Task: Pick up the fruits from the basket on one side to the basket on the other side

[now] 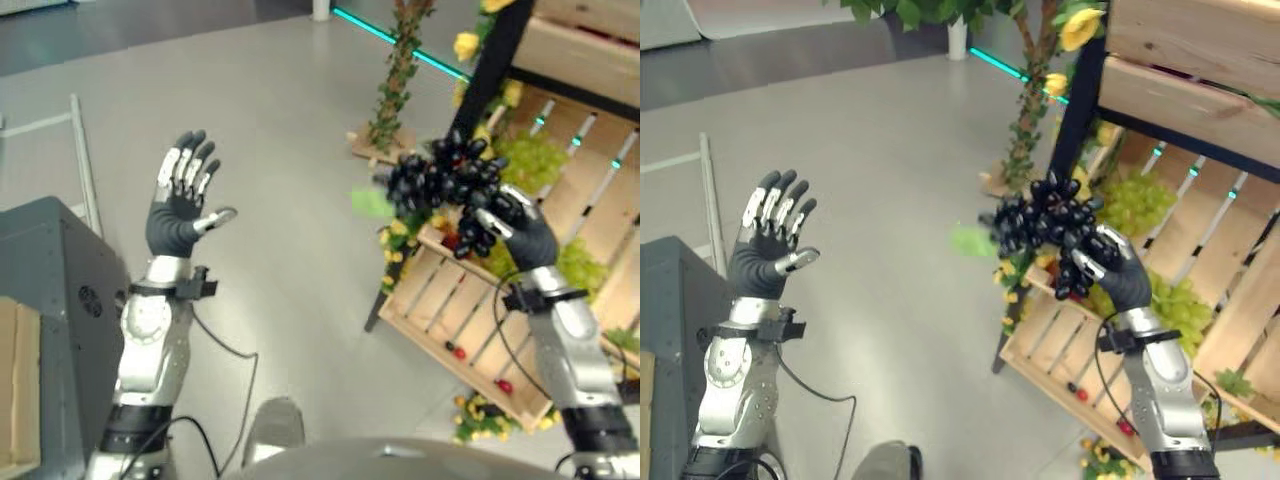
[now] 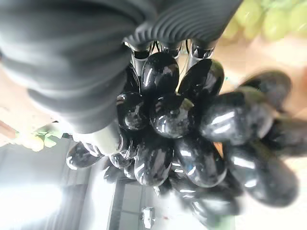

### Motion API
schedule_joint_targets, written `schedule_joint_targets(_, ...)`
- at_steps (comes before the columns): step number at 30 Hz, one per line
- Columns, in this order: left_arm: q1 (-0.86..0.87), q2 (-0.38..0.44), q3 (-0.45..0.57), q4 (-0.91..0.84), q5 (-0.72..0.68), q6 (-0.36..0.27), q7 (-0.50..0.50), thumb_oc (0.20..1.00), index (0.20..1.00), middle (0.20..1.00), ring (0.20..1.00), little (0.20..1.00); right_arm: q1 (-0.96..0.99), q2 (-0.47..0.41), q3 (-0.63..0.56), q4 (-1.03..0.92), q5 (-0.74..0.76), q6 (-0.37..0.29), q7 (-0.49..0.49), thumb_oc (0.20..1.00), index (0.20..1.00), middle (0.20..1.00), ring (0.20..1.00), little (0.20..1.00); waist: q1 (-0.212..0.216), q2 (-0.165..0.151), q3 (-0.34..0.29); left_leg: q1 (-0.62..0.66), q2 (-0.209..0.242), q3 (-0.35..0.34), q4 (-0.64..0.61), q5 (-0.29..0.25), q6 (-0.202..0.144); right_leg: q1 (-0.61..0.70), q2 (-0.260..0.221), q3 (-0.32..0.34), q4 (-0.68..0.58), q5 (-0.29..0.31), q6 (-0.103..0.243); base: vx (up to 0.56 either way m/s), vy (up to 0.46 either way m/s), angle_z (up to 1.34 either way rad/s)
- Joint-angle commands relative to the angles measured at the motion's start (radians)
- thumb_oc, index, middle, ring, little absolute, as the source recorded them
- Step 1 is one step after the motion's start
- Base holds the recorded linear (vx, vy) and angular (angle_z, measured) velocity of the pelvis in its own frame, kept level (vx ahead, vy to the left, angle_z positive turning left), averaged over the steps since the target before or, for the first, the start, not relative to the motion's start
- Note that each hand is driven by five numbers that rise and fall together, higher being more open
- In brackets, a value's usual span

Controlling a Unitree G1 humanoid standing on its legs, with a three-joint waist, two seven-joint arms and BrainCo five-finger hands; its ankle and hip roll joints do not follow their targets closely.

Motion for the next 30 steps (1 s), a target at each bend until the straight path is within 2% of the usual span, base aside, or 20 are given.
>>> schedule_joint_targets(1,-0.014,0.026,-0.002,-0.033,-0.003,-0.036,-0.001,1.000,1.000,1.000,1.000,1.000,-0.057,-0.008,-0.082,-0.016,0.040,-0.070,-0.028,0.200,0.200,0.200,0.200,0.200,-0.005,-0.001,-0.039,0.085,-0.073,-0.057,-0.206,-0.016,0.067,0.062,-0.002,-0.027,-0.071,0.078,0.160,0.08,0.193,-0.15)
schedule_joint_targets(2,-0.017,0.027,0.000,-0.030,-0.002,-0.036,0.000,1.000,1.000,1.000,1.000,1.000,-0.053,-0.005,-0.085,-0.017,0.038,-0.072,-0.036,0.200,0.200,0.200,0.200,0.200,-0.010,0.001,-0.045,0.086,-0.081,-0.065,-0.229,0.008,0.060,0.057,-0.003,-0.029,-0.076,0.089,0.161,0.03,0.119,-0.05)
schedule_joint_targets(4,-0.021,0.036,0.007,-0.036,-0.008,-0.042,0.004,1.000,1.000,1.000,1.000,1.000,-0.057,0.003,-0.083,-0.021,0.044,-0.072,-0.038,0.200,0.200,0.200,0.200,0.200,-0.021,-0.002,-0.056,0.100,-0.097,-0.079,-0.256,-0.013,0.072,0.046,-0.011,-0.028,-0.074,0.098,0.165,0.04,0.095,0.38)
schedule_joint_targets(6,-0.013,0.042,0.023,-0.041,-0.004,-0.039,-0.003,1.000,1.000,1.000,1.000,1.000,-0.050,0.008,-0.086,-0.017,0.036,-0.063,-0.032,0.200,0.200,0.200,0.200,0.200,-0.034,0.012,-0.083,0.154,-0.108,-0.068,-0.318,-0.024,0.084,0.044,-0.015,-0.021,-0.080,0.092,0.172,0.05,0.123,0.09)
schedule_joint_targets(15,0.026,0.028,0.036,-0.050,-0.005,-0.026,-0.003,1.000,1.000,1.000,1.000,1.000,-0.031,0.026,-0.117,0.001,-0.003,-0.058,-0.060,0.200,0.200,0.200,0.200,0.200,-0.054,0.042,-0.110,0.227,-0.112,-0.025,-0.419,-0.006,0.094,0.045,-0.020,0.008,-0.076,0.088,0.181,0.01,0.072,-0.24)
schedule_joint_targets(24,0.041,0.024,0.048,-0.054,-0.013,-0.015,0.001,1.000,1.000,1.000,1.000,1.000,-0.022,0.028,-0.137,0.028,-0.022,-0.069,-0.104,0.200,0.200,0.200,0.200,0.200,-0.066,0.050,-0.114,0.232,-0.110,-0.015,-0.431,-0.002,0.100,0.041,-0.020,0.018,-0.088,0.090,0.181,0.01,0.007,-0.03)
schedule_joint_targets(30,0.069,0.015,0.065,-0.063,-0.025,-0.014,0.003,1.000,1.000,1.000,1.000,1.000,-0.032,0.026,-0.131,-0.013,0.001,-0.065,-0.097,0.200,0.200,0.200,0.200,0.200,-0.081,0.046,-0.114,0.233,-0.110,-0.003,-0.430,-0.002,0.102,0.042,-0.019,0.022,-0.094,0.089,0.175,0.00,-0.001,-0.01)
